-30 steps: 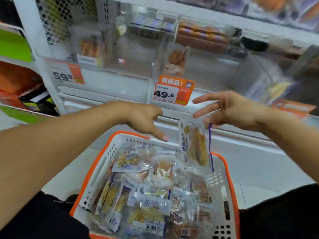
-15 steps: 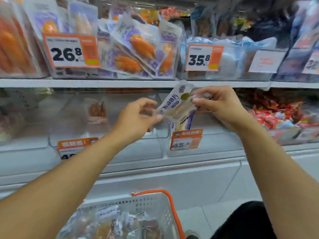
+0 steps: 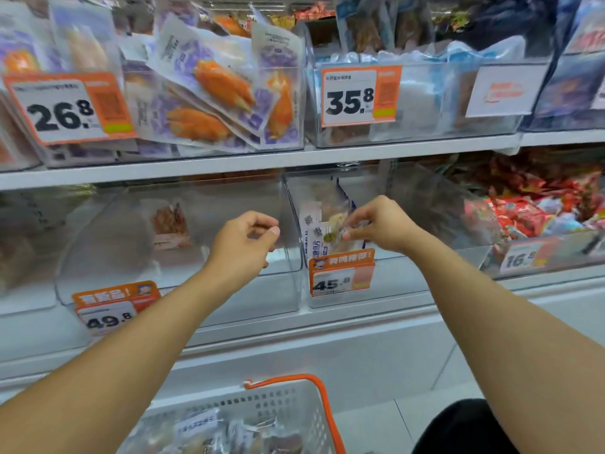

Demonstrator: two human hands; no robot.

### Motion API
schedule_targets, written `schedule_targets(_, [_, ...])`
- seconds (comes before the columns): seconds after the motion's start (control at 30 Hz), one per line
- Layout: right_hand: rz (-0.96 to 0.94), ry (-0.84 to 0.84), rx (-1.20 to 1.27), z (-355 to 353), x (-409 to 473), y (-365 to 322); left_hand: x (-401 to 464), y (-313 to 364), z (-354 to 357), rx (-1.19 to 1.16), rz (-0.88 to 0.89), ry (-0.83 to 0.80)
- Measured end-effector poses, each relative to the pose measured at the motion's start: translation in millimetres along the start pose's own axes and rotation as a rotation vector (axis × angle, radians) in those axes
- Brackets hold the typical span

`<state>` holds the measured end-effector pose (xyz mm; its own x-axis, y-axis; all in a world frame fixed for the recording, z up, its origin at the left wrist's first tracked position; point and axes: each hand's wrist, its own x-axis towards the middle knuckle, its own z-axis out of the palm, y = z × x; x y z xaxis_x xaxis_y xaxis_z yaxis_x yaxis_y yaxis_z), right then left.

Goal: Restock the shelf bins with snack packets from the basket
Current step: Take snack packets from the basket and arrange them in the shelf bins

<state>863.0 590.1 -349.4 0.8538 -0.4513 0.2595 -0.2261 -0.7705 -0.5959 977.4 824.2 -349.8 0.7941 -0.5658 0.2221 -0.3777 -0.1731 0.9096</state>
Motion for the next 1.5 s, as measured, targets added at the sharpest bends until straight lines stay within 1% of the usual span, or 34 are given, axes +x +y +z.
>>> schedule_targets(0.27, [0.075, 0.182, -0.017, 16.3, 8.9, -1.1, -5.5, -7.5, -6.2, -0.003, 0.005, -0.045])
schedule_targets(0.4, [0.148, 0.282, -0.020, 17.7, 11.5, -0.9, -6.2, -4.0, -2.1, -0.007, 0.014, -0.055])
schedule_targets(0.47, [0.173, 0.303, -0.012, 18.2, 12.3, -0.8, -6.1, -1.3, -0.8, 0.005, 0.014, -0.059])
schedule_targets(0.6, [0.181, 0.290, 0.007, 20.9, 13.5, -0.5, -4.8, 1.0, 0.3, 0.021, 0.019, -0.062])
schedule_targets(0.8, [0.132, 0.311, -0.052, 9.1, 11.9, -10.9, -5.4, 1.3, -5.6, 0.026, 0.031, -0.072])
schedule_targets(0.87, [0.061, 0.352, -0.097, 0.8, 7.0, -29.5, -9.0, 0.9, -13.6, 0.043, 0.042, -0.078])
schedule_targets(0.93, [-0.064, 0.385, -0.097, -1.7, -4.7, -61.3, -17.9, -1.0, -28.6, 0.068, 0.058, -0.096])
schedule_targets(0.97, [-0.147, 0.368, -0.078, 0.0, -13.6, -80.4, -24.7, -2.8, -38.8, 0.092, 0.073, -0.123])
schedule_targets(1.0, [-0.231, 0.309, -0.075, 5.0, -23.8, -101.2, -33.1, -6.0, -50.6, 0.127, 0.087, -0.167])
schedule_targets(1.03, [-0.305, 0.203, -0.097, 15.6, -34.9, -121.5, -44.4, -11.8, -64.8, 0.177, 0.093, -0.227])
schedule_targets(1.07, [-0.366, 0.058, -0.134, 32.7, -46.4, -139.8, -57.7, -20.5, -80.7, 0.251, 0.090, -0.306])
schedule_targets(1.13, [-0.461, -0.316, -0.190, 85.0, -70.0, -166.5, -86.8, -45.0, -116.1, 0.437, 0.035, -0.520])
schedule_targets(1.2, [-0.468, -0.707, -0.260, 155.6, -96.4, -170.8, -118.0, -74.9, -153.0, 0.597, -0.079, -0.726])
schedule_targets(1.23, [-0.398, -0.868, -0.312, 192.1, -110.2, -165.0, -132.6, -87.9, -170.4, 0.672, -0.138, -0.803])
schedule_targets(1.27, [-0.297, -0.978, -0.362, 227.5, -123.0, -155.0, -145.6, -98.4, -185.3, 0.757, -0.195, -0.876])
schedule_targets(1.3, [-0.195, -1.018, -0.409, 259.6, -134.2, -142.9, -155.5, -105.2, -197.7, 0.862, -0.247, -0.953])
schedule_targets(1.33, [-0.109, -0.999, -0.431, 286.3, -143.0, -131.3, -160.6, -108.7, -207.3, 0.984, -0.298, -1.020])
schedule_targets(1.37, [-0.020, -0.932, -0.414, 307.9, -148.4, -121.1, -160.4, -109.8, -214.0, 1.090, -0.336, -1.057])
schedule_targets(1.4, [0.079, -0.843, -0.356, 324.6, -151.8, -114.8, -157.3, -110.4, -218.0, 1.146, -0.339, -1.054])
schedule_targets(1.43, [0.167, -0.759, -0.295, 337.8, -154.2, -111.8, -153.1, -111.4, -220.5, 1.145, -0.307, -1.012])
schedule_targets(1.47, [0.219, -0.710, -0.251, 349.0, -154.6, -110.4, -148.5, -112.6, -222.1, 1.110, -0.253, -0.946])
schedule_targets(1.5, [0.246, -0.699, -0.231, 357.0, -153.3, -111.0, -144.9, -114.4, -223.8, 1.074, -0.192, -0.883])
